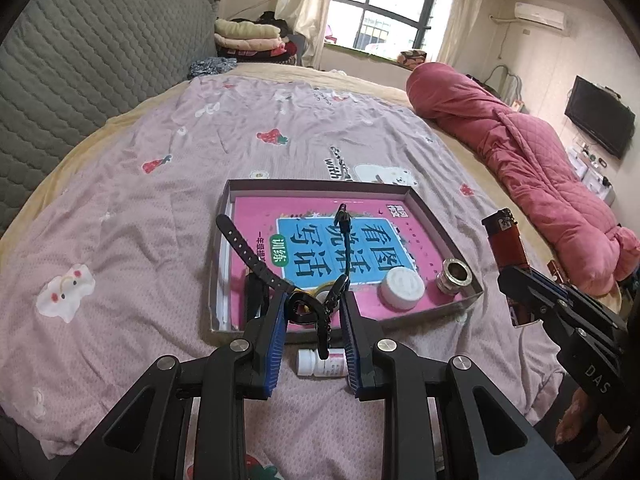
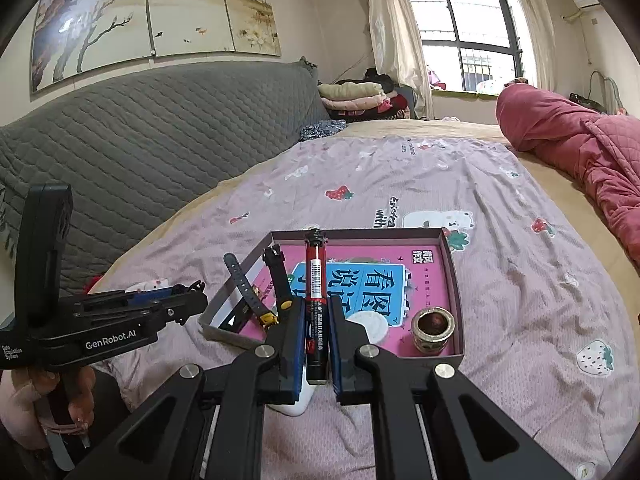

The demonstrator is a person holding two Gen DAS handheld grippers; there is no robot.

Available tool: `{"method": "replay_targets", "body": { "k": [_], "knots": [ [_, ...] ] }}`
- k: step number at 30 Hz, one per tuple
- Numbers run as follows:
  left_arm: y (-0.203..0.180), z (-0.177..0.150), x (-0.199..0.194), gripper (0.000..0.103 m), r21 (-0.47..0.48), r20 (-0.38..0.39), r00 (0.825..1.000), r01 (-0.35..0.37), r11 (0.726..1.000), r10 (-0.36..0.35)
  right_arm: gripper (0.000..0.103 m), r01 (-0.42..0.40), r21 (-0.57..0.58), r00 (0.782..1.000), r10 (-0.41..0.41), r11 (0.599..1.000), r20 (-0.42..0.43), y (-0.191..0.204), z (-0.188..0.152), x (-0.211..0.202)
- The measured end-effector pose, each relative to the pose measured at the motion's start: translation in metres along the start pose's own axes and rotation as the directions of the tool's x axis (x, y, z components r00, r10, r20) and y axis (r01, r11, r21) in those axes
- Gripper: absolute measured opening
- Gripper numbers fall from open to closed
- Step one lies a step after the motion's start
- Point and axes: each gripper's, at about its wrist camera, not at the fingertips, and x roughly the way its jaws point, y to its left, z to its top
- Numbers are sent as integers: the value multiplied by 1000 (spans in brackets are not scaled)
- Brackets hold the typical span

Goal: Organize rigid objects
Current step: 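Lift the red lighter with the right tool while the left tool lifts the hair clip toward the box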

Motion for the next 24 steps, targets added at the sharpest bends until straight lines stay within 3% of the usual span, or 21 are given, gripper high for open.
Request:
{"method": "replay_targets", "body": {
  "k": [24],
  "knots": [
    [24, 27, 15, 27, -58, 25, 999, -37, 998, 38, 11, 33, 34, 998, -34, 999, 55, -24, 16, 8]
  ]
}}
